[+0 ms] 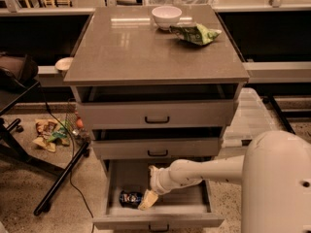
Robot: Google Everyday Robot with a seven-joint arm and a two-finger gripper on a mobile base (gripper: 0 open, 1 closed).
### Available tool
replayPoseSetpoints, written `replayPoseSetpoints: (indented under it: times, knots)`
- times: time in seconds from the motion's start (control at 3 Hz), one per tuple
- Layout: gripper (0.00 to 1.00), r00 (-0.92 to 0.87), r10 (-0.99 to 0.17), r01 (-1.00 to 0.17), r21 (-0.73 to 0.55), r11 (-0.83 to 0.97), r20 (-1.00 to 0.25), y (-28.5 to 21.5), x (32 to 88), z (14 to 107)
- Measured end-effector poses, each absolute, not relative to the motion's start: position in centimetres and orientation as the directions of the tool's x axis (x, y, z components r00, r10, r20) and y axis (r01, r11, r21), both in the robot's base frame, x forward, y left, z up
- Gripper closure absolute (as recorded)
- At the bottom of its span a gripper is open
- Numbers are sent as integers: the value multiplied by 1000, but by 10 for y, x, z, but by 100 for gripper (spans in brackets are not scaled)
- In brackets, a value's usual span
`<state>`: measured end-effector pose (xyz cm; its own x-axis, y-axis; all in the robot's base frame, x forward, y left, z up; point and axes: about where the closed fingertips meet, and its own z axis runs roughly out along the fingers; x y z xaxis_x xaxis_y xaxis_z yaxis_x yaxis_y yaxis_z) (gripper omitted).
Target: Pick pepsi can from bottom drawer and place on counter
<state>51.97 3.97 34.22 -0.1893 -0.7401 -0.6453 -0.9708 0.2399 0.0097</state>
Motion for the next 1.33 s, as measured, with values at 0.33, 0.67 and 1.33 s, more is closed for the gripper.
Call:
replayPoseSetpoints:
  times: [0.33, 0.67, 1.33]
  knots:
    - [0, -210, -711, -967, 36, 252, -671, 62, 535, 310]
    - [0, -240, -688, -960, 61, 273, -685, 81, 550, 282]
    - [0, -232, -628, -958, 63, 279, -743, 123, 570, 237]
